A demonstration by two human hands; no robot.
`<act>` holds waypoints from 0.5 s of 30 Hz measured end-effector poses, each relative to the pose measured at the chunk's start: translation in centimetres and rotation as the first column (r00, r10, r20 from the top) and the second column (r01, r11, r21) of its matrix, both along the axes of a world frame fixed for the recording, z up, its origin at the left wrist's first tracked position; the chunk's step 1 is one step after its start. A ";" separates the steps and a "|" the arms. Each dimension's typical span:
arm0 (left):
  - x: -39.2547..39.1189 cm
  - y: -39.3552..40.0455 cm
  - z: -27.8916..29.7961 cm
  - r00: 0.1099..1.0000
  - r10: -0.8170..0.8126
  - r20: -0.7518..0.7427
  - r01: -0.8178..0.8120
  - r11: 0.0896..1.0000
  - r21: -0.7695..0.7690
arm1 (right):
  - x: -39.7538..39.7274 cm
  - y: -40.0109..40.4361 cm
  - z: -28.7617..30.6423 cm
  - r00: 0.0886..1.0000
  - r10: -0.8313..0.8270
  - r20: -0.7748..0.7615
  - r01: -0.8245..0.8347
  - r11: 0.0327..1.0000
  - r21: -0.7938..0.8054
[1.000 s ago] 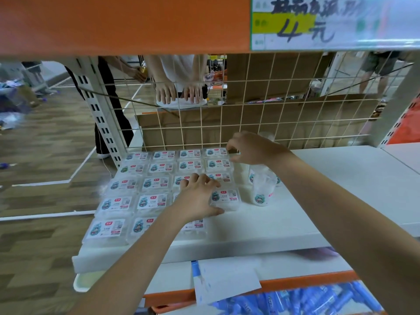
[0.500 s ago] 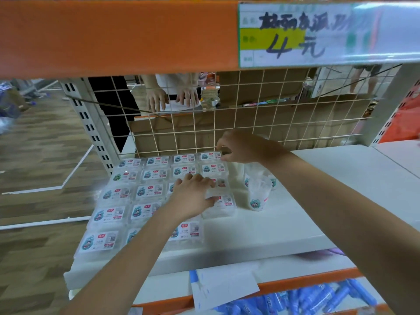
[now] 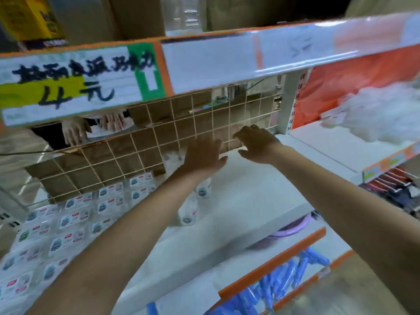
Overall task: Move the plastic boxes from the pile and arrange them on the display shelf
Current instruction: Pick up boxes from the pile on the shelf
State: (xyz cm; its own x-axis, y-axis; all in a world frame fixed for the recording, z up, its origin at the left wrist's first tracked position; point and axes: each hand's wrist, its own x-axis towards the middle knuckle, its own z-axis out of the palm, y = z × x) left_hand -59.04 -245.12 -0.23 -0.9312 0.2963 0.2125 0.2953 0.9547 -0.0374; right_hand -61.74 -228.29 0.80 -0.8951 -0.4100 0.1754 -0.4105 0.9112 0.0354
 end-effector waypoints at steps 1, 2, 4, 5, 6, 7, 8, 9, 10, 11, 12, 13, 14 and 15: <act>-0.5 2.3 -0.1 1.000 -0.022 0.013 0.022 1.000 -0.021 | 0.1 2.4 -0.3 0.999 -0.038 0.011 0.038 0.999 0.018; -1.0 4.6 -0.1 0.999 -0.040 0.032 0.041 0.999 -0.023 | 0.1 4.7 -0.6 0.997 -0.072 0.014 0.072 0.997 0.041; -1.8 9.4 -0.1 0.994 -0.079 0.080 0.080 0.997 -0.004 | 0.5 9.6 -1.1 0.990 -0.139 0.021 0.138 0.988 0.072; -2.2 11.8 -0.1 0.990 -0.104 0.098 0.106 0.994 -0.007 | 0.6 12.0 -1.3 0.984 -0.175 0.033 0.172 0.982 0.076; -2.6 14.3 -0.1 0.985 -0.132 0.112 0.134 0.991 -0.011 | 0.8 14.5 -1.4 0.977 -0.210 0.046 0.206 0.975 0.077; -3.0 16.7 -0.1 0.980 -0.159 0.118 0.162 0.987 -0.014 | 1.1 16.9 -1.5 0.969 -0.243 0.053 0.239 0.968 0.077; -3.4 19.0 0.0 0.975 -0.187 0.120 0.190 0.982 -0.017 | 1.3 19.3 -1.6 0.960 -0.275 0.054 0.271 0.960 0.075; -3.8 21.3 0.2 0.969 -0.216 0.120 0.220 0.975 -0.022 | 1.6 21.7 -1.5 0.951 -0.307 0.050 0.303 0.950 0.070; -4.3 23.6 0.3 0.962 -0.244 0.119 0.249 0.968 -0.030 | 1.9 24.0 -1.5 0.940 -0.339 0.048 0.336 0.940 0.063; -4.7 25.8 0.4 0.955 -0.272 0.115 0.278 0.960 -0.038 | 2.2 26.2 -1.4 0.927 -0.371 0.049 0.369 0.928 0.053; -5.2 28.0 0.5 0.948 -0.297 0.111 0.304 0.952 -0.043 | 2.4 28.4 -1.3 0.914 -0.404 0.051 0.402 0.915 0.040; -5.5 30.2 0.6 0.941 -0.322 0.106 0.328 0.944 -0.043 | 2.7 30.5 -1.2 0.899 -0.435 0.053 0.434 0.901 0.027; -6.0 32.4 0.6 0.933 -0.345 0.100 0.350 0.936 -0.040 | 2.9 32.5 -1.1 0.885 -0.462 0.051 0.462 0.887 0.017; -6.3 34.6 0.6 0.927 -0.364 0.095 0.369 0.929 -0.039 | 3.0 34.4 -1.0 0.873 -0.486 0.045 0.486 0.874 0.013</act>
State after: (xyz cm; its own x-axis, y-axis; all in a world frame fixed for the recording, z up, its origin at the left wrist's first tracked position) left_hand -65.36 -210.55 0.35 -0.7692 0.6291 0.1118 0.6284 0.7765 -0.0464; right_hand -58.69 -193.87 -0.25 -0.9885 0.0780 0.1294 0.0824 0.9962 0.0292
